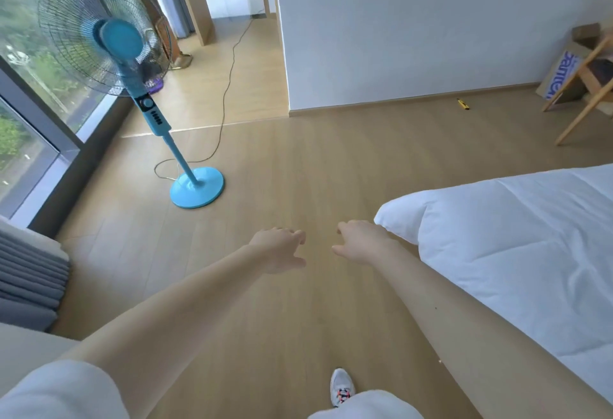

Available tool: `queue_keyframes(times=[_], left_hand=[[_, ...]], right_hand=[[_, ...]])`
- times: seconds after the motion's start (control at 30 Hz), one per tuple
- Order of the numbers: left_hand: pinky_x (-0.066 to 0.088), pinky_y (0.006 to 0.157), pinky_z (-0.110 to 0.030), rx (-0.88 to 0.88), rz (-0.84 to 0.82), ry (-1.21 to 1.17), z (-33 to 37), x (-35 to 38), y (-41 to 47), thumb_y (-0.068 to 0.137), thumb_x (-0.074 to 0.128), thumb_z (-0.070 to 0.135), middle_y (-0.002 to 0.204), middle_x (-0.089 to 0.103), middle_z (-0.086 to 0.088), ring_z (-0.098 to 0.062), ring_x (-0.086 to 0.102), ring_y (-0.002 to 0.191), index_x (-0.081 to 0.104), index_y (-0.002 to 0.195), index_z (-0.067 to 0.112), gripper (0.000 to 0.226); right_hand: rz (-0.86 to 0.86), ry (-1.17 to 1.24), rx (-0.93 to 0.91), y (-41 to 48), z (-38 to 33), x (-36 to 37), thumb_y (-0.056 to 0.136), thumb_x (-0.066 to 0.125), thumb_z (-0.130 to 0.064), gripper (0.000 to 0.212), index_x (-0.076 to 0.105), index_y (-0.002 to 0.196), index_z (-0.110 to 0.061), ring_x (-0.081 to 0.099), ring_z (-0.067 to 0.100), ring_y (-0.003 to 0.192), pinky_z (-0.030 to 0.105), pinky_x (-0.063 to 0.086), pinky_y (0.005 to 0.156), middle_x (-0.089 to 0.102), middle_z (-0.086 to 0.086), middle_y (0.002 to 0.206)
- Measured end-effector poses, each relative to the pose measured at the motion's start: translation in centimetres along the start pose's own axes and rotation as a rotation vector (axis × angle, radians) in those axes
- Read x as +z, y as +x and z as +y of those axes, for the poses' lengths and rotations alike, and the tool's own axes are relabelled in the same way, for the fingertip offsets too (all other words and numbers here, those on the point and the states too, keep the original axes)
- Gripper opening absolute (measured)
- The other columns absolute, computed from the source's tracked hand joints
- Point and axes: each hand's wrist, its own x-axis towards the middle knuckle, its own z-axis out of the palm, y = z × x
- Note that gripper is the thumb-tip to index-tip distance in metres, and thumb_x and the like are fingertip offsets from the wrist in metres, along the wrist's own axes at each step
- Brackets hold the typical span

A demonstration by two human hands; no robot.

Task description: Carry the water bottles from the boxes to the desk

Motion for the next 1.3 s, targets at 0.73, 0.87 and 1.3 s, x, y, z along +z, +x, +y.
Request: queue_keyframes(times=[0.73, 0.87, 1.3], left_hand=[[0.037, 0.086, -0.029, 0.094, -0.023, 0.037, -6.5, -11.1, 24.5, 0.095, 0.049, 0.046, 0.135, 0.051, 0.0, -0.021, 0.045, 0.126, 0.039, 0.139, 0.022, 0.051], [0.037, 0.087, -0.029, 0.15, 0.012, 0.055, -9.2, -15.0, 29.0, 0.096, 0.048, 0.046, 0.134, 0.051, 0.0, -0.022, 0.045, 0.127, 0.039, 0.139, 0.022, 0.051], [0.034, 0.082, -0.028, 0.269, 0.029, 0.066, -14.8, -21.2, 39.1, 0.096, 0.047, 0.045, 0.133, 0.052, 0.0, -0.021, 0.044, 0.126, 0.039, 0.139, 0.022, 0.049]], right_hand=[[-0.067, 0.044, 0.113, 20.8, 7.6, -9.7, 0.1, 0.042, -0.037, 0.045, 0.042, 0.138, -0.013, 0.044, 0.027, 0.126, 0.037, 0.038, 0.096, 0.049, 0.006, 0.135], [-0.057, 0.049, 0.179, 25.0, 7.6, -13.4, 0.1, 0.042, -0.039, 0.047, 0.041, 0.14, -0.014, 0.043, 0.027, 0.128, 0.038, 0.038, 0.1, 0.047, 0.006, 0.137], [-0.006, 0.085, 0.298, 34.5, 7.3, -19.9, 0.1, 0.043, -0.04, 0.048, 0.041, 0.14, -0.015, 0.042, 0.027, 0.13, 0.039, 0.037, 0.104, 0.045, 0.006, 0.139]])
